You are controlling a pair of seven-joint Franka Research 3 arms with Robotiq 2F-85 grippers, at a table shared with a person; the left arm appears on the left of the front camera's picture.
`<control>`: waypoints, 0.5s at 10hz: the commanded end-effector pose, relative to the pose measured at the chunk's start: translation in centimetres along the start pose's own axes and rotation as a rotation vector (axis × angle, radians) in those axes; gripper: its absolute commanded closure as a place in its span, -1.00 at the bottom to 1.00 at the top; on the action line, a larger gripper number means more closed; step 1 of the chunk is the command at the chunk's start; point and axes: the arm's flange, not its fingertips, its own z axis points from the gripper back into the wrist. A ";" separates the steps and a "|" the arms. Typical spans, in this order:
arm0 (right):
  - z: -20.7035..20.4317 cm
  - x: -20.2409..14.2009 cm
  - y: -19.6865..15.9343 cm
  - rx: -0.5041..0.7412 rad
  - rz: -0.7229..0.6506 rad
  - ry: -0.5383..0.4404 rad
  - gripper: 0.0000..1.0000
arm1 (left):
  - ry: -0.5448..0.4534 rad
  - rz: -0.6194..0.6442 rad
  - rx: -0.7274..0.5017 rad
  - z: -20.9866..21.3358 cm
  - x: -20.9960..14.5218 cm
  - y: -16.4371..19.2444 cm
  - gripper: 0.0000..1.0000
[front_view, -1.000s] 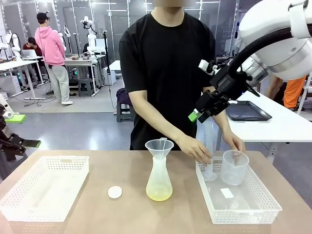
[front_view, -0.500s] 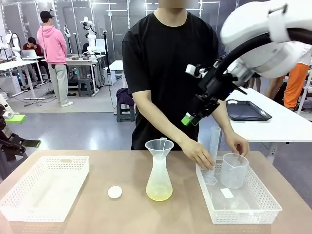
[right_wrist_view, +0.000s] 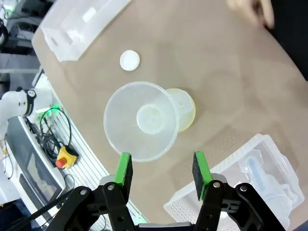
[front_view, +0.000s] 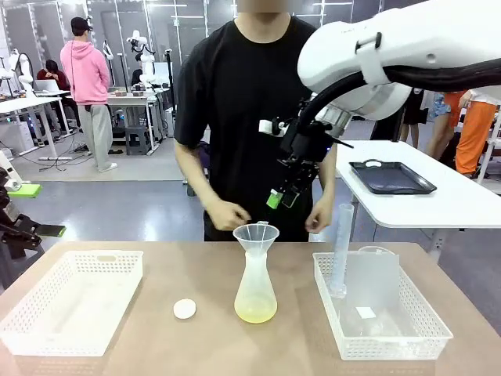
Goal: Prepare the solutions needed for the experiment.
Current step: Once the solution is in the Big flask , pick up the Plastic Funnel and place it back into the right Organizing basket.
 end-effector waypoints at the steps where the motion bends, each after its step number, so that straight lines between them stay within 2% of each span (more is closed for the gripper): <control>1: -0.5 1.9 -0.1 0.004 -0.025 0.064 -0.28 | 0.008 -0.004 -0.007 0.0 0.0 -0.2 -1.00; 5: -3.3 3.0 -1.1 0.041 -0.045 0.152 -0.28 | 0.008 -0.004 -0.007 0.0 0.0 -0.2 -1.00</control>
